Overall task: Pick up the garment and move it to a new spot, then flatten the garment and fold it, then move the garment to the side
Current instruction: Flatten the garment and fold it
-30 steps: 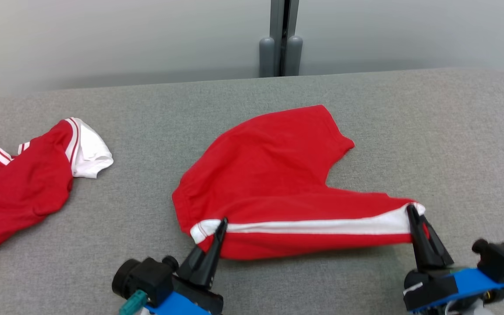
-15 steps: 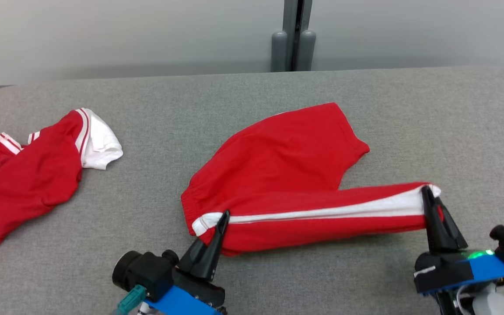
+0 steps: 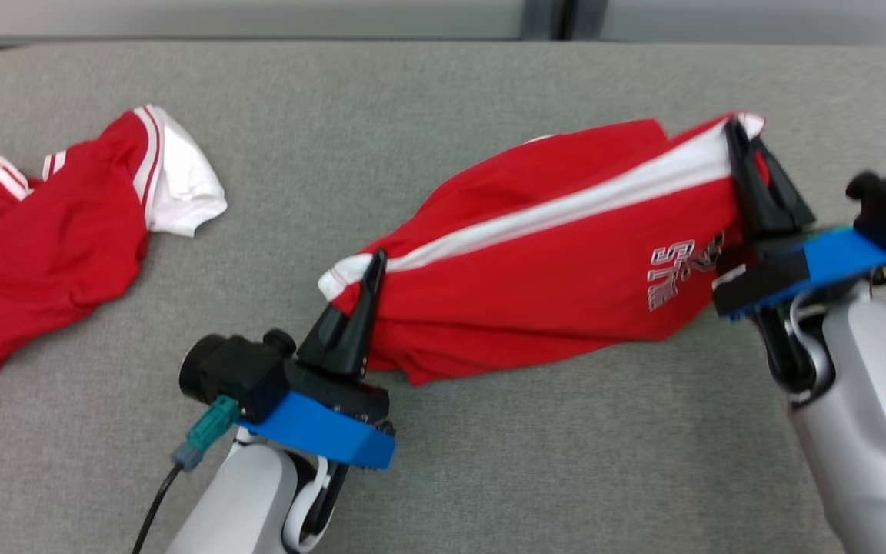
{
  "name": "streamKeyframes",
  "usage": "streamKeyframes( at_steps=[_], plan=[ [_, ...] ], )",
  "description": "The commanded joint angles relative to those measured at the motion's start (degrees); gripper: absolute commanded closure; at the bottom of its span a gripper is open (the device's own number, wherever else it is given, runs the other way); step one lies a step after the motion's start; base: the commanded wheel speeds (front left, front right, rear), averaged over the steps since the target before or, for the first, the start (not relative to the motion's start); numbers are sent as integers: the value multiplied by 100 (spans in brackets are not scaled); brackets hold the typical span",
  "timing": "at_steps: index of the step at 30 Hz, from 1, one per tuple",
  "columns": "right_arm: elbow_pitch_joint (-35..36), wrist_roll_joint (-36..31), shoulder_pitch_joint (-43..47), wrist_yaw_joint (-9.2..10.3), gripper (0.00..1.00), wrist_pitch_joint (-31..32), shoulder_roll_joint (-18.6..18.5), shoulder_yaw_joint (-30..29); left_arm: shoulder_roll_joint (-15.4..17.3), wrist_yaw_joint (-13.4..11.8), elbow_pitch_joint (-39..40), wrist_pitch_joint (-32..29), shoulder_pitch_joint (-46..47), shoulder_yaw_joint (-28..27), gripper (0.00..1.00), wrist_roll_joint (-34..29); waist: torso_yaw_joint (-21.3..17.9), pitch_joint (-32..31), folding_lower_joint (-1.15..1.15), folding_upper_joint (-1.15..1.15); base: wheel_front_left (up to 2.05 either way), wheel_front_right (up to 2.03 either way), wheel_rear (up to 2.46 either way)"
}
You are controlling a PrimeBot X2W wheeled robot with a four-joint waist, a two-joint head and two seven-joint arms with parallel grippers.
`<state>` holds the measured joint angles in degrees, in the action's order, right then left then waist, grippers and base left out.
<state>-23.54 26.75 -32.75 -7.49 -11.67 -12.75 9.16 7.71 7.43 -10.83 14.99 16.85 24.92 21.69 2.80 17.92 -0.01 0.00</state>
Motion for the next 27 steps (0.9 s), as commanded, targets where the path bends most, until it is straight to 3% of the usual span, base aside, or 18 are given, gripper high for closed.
streamKeyframes(
  at_steps=[1,10,19,20,21,22,27],
  plan=[
    [-185,-54,-286,-1,100,-1,-49,50,-39,3,-60,28,182,-92,100,-20,196,230,1,0,0,0,0],
    [-1804,-223,-1720,-1,100,-3,5,398,-261,3,-457,29,786,-185,100,-35,478,743,1,0,0,0,0],
    [-3262,-332,-2650,-1,100,-135,176,630,-358,2,-1056,28,1122,-261,100,-9,522,947,1,0,0,0,0],
    [-3385,-326,-2715,-1,93,-140,201,665,-367,3,-1088,29,1173,-246,94,-6,520,950,1,0,0,0,0],
    [-3475,-319,-2779,-1,62,-162,226,700,-376,3,-1125,29,1213,-251,33,-15,517,952,1,0,0,0,0],
    [-3563,-305,-2806,-1,0,-176,240,739,-387,3,-1196,28,1202,-243,0,-19,514,944,1,0,0,0,0],
    [-3794,-186,-2759,-1,0,-283,166,909,-426,3,-1241,29,1106,-241,0,-82,517,796,1,0,0,0,0]
  ],
)
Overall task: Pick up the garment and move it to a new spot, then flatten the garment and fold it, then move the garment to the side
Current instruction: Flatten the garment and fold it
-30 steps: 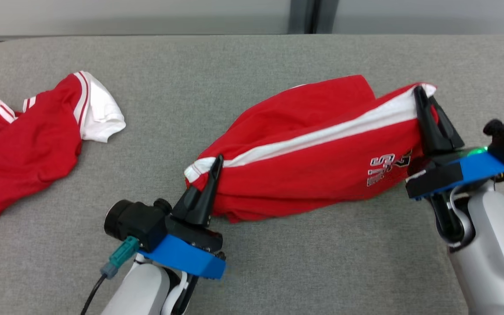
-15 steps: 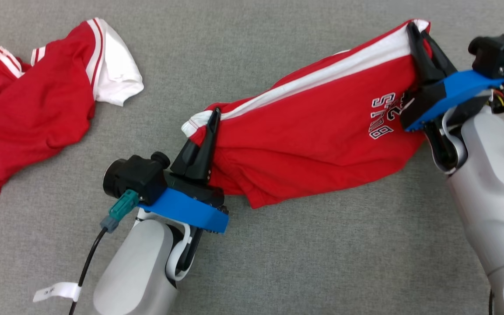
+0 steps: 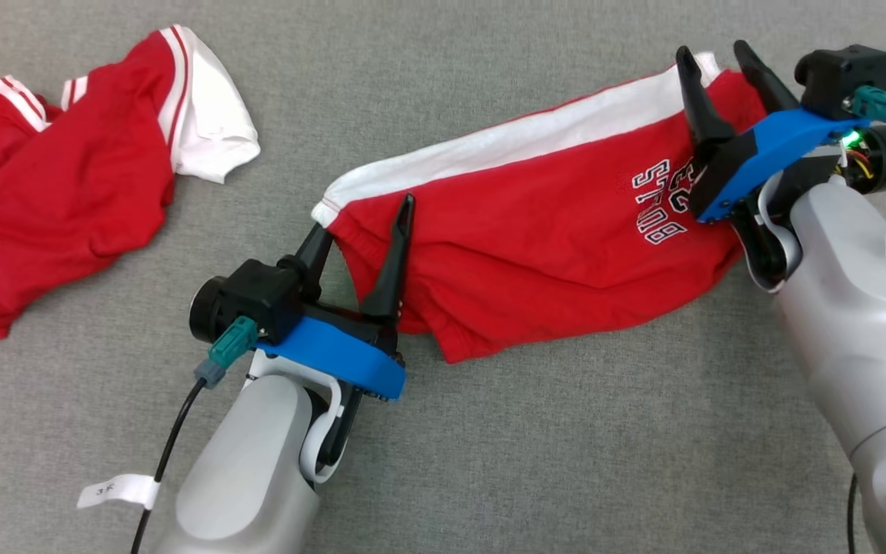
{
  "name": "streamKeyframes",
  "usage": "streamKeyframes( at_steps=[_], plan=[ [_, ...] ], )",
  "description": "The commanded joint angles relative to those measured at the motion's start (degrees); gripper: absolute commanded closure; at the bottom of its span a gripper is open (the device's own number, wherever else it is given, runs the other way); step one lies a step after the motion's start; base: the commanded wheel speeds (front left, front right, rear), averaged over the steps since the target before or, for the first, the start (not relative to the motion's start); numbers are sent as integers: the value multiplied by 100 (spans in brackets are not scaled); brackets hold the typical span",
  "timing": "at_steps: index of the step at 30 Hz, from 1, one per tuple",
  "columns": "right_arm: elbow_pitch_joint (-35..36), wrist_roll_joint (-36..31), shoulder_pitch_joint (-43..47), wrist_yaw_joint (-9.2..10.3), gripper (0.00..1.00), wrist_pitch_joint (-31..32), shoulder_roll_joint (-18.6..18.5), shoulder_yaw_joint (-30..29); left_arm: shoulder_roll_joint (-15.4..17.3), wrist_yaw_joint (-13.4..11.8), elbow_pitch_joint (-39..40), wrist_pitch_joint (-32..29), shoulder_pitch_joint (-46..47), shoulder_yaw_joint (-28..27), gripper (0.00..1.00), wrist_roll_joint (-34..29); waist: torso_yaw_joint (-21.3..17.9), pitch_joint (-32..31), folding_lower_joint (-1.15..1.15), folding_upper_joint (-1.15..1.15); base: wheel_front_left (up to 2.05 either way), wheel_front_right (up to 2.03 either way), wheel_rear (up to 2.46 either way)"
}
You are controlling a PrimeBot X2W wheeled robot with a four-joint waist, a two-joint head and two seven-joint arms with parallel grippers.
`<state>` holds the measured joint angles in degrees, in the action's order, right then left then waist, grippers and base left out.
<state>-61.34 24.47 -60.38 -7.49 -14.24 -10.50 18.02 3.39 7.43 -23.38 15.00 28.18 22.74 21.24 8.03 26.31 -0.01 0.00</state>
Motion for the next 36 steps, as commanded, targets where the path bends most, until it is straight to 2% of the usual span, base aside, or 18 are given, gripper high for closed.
streamKeyframes(
  at_steps=[1,11,16,24,34,35,36],
  plan=[
    [-22,73,68,-1,0,-53,-85,61,3,3,23,28,-83,-21,0,-47,-1,-91,1,0,0,0,0],
    [73,340,714,-1,0,-101,-566,259,110,3,542,28,-896,-339,0,-319,-41,-555,1,0,0,0,0],
    [85,371,947,-1,0,-102,-675,276,120,-26,1047,27,-1208,-877,0,-534,-26,-643,1,0,0,0,0],
    [-169,386,1023,-1,0,-103,-661,388,29,-114,1613,27,-1413,-1790,0,-790,79,-631,1,0,0,0,0],
    [-680,478,1037,-1,0,71,-639,650,-48,-192,1783,27,-1467,-2377,0,-973,211,-581,1,0,0,0,0],
    [-695,512,1064,-1,17,124,-594,691,-52,-188,1775,27,-1473,-2413,0,-978,210,-582,1,0,0,0,0],
    [-678,553,1086,-2,100,170,-558,731,-53,-206,1784,27,-1486,-2428,0,-977,204,-580,1,0,0,0,0]
  ],
)
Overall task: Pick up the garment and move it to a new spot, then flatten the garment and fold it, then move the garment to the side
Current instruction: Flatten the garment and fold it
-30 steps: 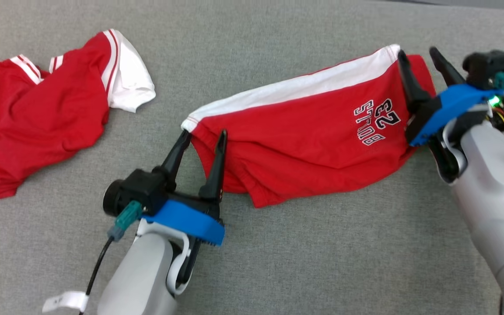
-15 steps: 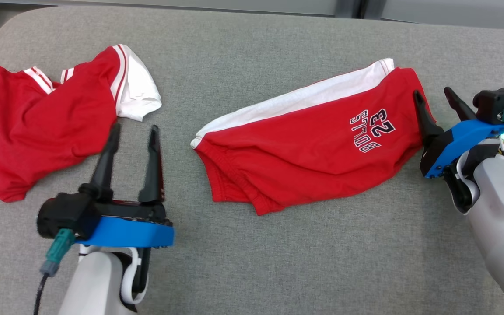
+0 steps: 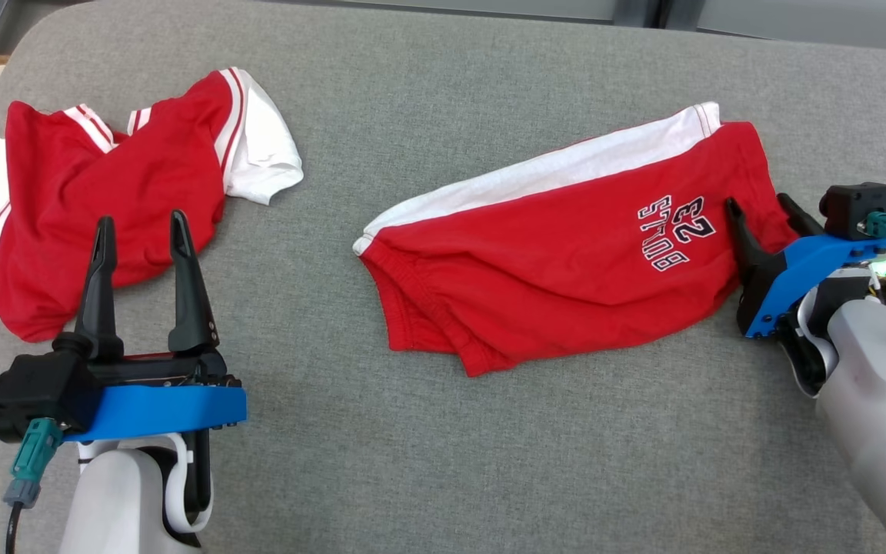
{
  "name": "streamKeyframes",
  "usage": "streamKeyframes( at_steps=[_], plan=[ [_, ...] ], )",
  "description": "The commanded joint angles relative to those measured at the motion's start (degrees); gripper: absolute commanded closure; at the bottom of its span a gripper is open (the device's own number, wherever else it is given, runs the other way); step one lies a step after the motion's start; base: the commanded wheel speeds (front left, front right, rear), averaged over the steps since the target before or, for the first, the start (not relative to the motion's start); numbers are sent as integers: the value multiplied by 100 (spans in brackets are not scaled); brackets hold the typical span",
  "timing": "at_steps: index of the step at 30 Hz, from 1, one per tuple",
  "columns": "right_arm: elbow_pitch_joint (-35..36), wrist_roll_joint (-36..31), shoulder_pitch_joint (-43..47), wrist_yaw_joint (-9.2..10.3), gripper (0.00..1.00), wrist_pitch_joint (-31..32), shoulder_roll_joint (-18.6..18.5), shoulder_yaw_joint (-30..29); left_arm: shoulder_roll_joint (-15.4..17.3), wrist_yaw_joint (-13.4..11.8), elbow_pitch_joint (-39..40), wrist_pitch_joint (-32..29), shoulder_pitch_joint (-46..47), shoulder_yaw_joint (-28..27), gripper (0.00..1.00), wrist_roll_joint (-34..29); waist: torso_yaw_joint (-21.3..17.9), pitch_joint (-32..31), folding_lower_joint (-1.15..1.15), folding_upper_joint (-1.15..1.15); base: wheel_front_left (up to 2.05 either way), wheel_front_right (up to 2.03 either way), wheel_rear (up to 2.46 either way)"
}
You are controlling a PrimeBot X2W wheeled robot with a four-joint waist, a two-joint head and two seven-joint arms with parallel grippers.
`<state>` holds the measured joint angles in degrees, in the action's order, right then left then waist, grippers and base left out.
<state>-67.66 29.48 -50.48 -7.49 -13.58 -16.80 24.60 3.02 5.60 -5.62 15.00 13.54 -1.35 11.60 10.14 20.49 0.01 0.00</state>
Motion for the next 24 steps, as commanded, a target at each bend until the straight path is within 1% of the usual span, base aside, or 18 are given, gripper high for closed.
streamKeyframes(
  at_steps=[1,9,14,17,20,24],
  plan=[
    [-19,85,107,-2,100,122,85,111,-16,-63,14,27,-44,-20,0,-24,-15,5,-1,0,0,0,0],
    [370,618,234,0,100,-66,-14,101,-16,-152,-75,27,-92,-49,0,-92,-170,-106,-1,0,0,0,0],
    [743,1036,680,0,100,-143,-114,-34,-16,-124,-121,27,-188,-137,0,-167,-362,-308,-1,0,0,0,0],
    [913,1166,917,0,100,-160,-162,-116,-15,-149,-94,27,-256,-149,0,-194,-451,-395,-1,0,0,0,0],
    [1225,1350,1285,-1,100,-165,-251,-335,-14,-148,-74,27,-355,-185,0,-206,-589,-518,-1,0,0,0,0],
    [1602,1429,1830,-1,100,-169,-324,-728,-13,-128,-79,27,-480,-242,0,-240,-747,-650,-1,0,0,0,0]
  ],
)
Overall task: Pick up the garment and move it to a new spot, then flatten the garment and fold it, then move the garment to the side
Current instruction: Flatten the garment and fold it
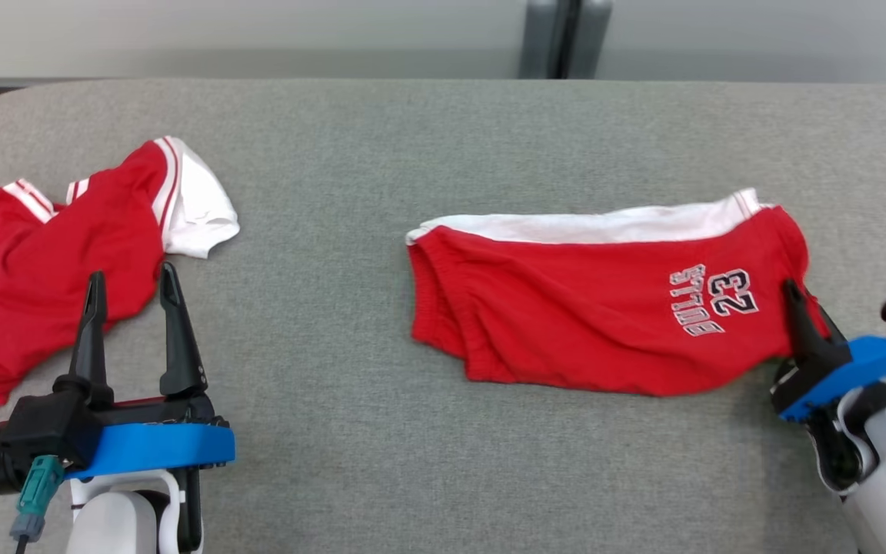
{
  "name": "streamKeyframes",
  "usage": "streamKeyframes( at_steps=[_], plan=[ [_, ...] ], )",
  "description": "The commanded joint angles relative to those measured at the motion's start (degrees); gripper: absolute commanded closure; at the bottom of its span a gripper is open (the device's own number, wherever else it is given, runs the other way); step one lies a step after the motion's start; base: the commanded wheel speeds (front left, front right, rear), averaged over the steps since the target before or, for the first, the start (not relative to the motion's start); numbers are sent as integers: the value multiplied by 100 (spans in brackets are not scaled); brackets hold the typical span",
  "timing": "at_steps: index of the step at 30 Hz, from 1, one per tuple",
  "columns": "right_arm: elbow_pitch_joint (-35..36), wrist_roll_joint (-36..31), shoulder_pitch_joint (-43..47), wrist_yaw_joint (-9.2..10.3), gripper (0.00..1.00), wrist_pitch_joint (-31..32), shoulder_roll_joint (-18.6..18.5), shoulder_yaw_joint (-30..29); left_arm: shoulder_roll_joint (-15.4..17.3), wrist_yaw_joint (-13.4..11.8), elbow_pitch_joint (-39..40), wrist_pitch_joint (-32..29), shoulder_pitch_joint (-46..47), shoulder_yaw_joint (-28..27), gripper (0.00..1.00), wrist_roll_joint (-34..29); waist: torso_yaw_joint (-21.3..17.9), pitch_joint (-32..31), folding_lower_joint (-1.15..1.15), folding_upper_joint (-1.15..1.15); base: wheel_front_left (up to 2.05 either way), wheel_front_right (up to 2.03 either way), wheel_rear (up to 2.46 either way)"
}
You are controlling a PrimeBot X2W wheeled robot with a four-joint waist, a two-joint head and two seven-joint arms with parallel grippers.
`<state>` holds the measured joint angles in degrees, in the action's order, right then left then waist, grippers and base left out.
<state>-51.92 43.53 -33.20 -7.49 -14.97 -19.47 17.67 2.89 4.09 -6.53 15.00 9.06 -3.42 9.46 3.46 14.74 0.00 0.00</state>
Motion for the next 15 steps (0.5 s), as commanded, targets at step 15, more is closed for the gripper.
streamKeyframes(
  at_steps=[15],
  plan=[
    [401,-306,797,-1,100,-31,-145,-1229,-2,-26,28,27,-261,32,0,-43,-188,-280,0,0,0,0,0]
  ],
)
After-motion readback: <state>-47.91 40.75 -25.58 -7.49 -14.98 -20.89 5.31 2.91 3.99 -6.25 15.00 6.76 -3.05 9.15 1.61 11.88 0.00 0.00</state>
